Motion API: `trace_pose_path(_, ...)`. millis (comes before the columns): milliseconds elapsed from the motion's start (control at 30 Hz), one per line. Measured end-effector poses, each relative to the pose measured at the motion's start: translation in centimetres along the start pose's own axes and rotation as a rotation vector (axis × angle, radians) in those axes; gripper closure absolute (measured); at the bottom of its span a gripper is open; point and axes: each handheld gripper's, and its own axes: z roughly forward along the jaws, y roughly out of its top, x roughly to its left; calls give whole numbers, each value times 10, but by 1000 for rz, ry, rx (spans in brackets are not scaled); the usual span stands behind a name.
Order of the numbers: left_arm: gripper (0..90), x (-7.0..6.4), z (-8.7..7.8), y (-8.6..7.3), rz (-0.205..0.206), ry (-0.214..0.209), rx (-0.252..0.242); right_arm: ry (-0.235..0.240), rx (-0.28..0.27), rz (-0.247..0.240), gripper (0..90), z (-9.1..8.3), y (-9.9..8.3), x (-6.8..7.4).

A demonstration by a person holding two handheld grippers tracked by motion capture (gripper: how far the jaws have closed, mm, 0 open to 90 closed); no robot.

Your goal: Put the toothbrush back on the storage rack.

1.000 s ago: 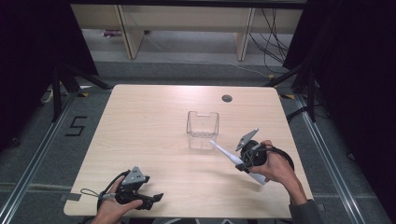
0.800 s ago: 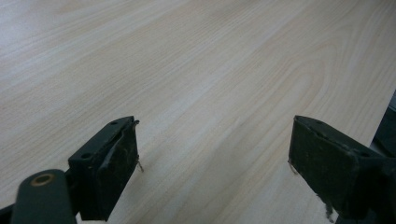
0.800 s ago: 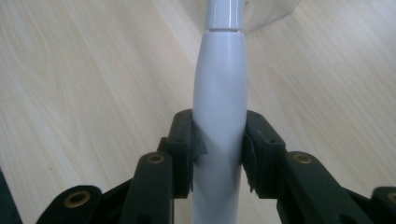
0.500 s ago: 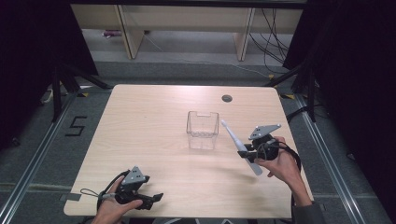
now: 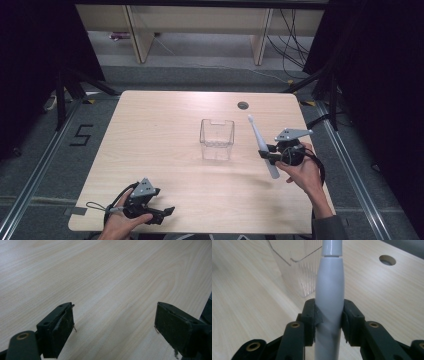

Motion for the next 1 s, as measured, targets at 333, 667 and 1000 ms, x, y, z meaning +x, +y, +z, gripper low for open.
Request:
trace_pose_path(333, 150, 0, 0, 0, 5, 0, -1, -34, -75, 38, 666, 4, 13, -13)
trace_pose_path(667, 150, 1, -1, 0, 3, -6, 6, -56, -177, 64, 666, 9, 30, -25)
trace_pose_path(1000, 150, 1, -1, 0, 1, -7, 5, -66, -264, 69, 666, 10, 47, -26)
